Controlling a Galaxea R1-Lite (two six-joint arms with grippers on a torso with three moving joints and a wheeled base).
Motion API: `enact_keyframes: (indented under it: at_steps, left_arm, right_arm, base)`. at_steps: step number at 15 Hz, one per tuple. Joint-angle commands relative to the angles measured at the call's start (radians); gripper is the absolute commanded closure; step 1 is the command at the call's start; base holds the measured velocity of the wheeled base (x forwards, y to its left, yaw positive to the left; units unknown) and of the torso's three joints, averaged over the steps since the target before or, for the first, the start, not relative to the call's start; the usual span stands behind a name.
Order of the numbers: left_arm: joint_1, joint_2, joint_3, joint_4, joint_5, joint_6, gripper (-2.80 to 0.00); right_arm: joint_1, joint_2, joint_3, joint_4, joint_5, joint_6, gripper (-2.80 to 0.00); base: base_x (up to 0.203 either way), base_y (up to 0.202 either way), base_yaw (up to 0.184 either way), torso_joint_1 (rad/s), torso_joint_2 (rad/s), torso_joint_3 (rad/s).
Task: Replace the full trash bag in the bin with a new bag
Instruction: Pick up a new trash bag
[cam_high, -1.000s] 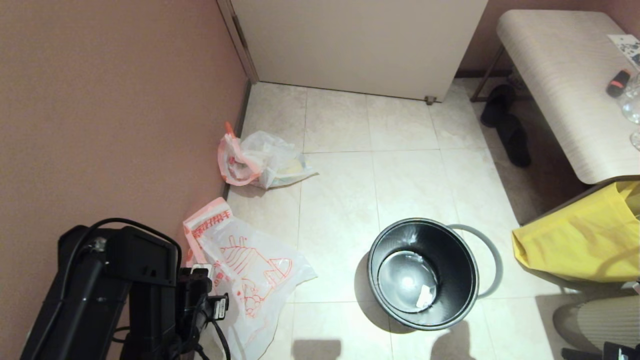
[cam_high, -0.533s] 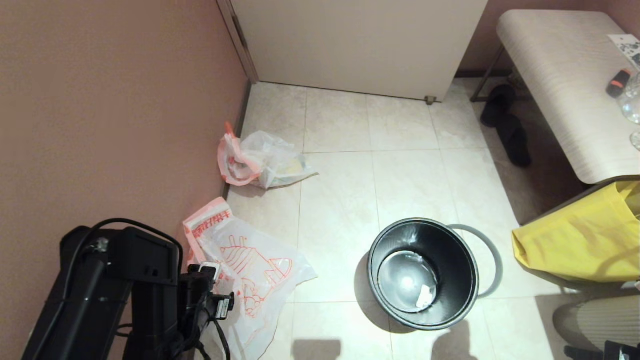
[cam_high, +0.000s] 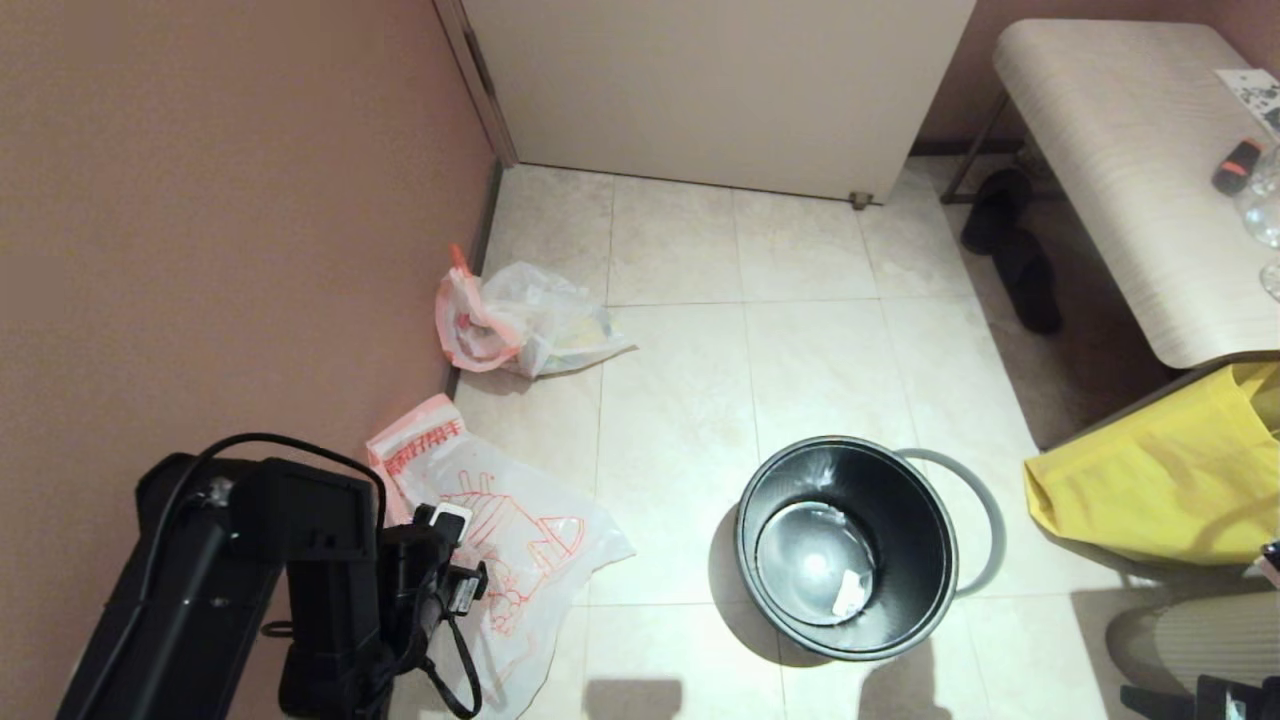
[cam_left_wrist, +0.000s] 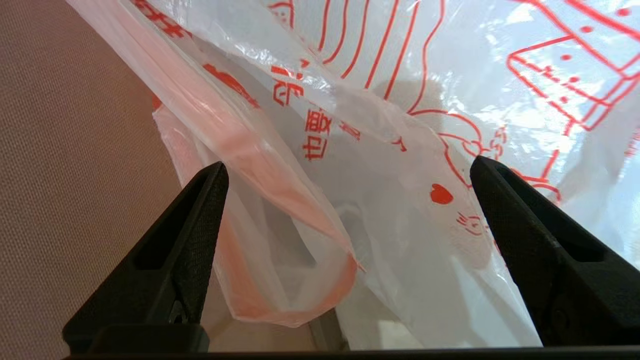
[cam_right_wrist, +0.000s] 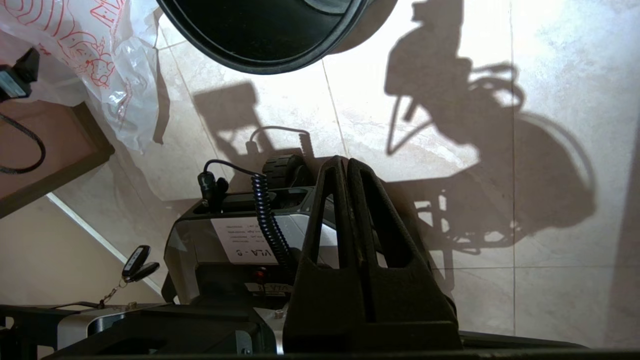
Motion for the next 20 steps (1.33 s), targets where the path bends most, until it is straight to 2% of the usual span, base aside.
enact_keyframes:
  at_steps: [1, 4, 7, 8, 9, 11, 13, 15, 20]
  left_arm:
    - [-0.009, -0.007, -0.037, 0.036, 0.046, -0.009, -2.8]
    - [-0.043, -0.008, -0.151, 0.135, 0.149, -0.062, -2.8]
    - [-0.061, 0.075, -0.356, 0.233, 0.328, -0.106, -2.8]
    - [-0.064, 0.104, -0.413, 0.288, 0.401, -0.139, -2.8]
    - [-0.074, 0.112, -0.434, 0.336, 0.438, -0.212, -2.8]
    - [-0.085, 0.118, -0.458, 0.385, 0.485, -0.302, -2.8]
    - [-0.084, 0.125, -0.478, 0.399, 0.492, -0.327, -2.8]
    - [-0.084, 0.123, -0.484, 0.394, 0.515, -0.392, -2.8]
    - [-0.109, 0.09, -0.473, 0.366, 0.565, -0.4, -2.8]
  right_arm:
    - [0.006, 0.015, -0.004, -0.001, -0.001, 0.003, 0.0]
    - [0.006, 0.041, -0.004, -0.008, -0.002, 0.004, 0.0]
    - [0.006, 0.051, -0.001, -0.008, -0.002, 0.005, 0.0]
    - [0.006, 0.051, 0.002, -0.008, -0.002, 0.005, 0.0]
    - [0.006, 0.058, 0.005, -0.008, -0.001, 0.005, 0.0]
    - [0.006, 0.087, 0.007, -0.009, -0.001, 0.006, 0.0]
    - [0.006, 0.104, 0.004, -0.012, -0.001, 0.006, 0.0]
    - [0.006, 0.108, 0.007, -0.03, 0.0, 0.007, 0.0]
    - [0.008, 0.121, 0.007, -0.031, -0.001, 0.008, 0.0]
  base:
    - [0.0, 0.0, 0.0, 0.0, 0.0, 0.0]
    - [0.0, 0.0, 0.0, 0.0, 0.0, 0.0]
    - [0.0, 0.0, 0.0, 0.0, 0.0, 0.0]
    - [0.0, 0.0, 0.0, 0.0, 0.0, 0.0]
    - [0.0, 0.0, 0.0, 0.0, 0.0, 0.0]
    - [0.0, 0.0, 0.0, 0.0, 0.0, 0.0]
    - [0.0, 0.0, 0.0, 0.0, 0.0, 0.0]
    - [0.0, 0.0, 0.0, 0.0, 0.0, 0.0]
    - [0.0, 0.0, 0.0, 0.0, 0.0, 0.0]
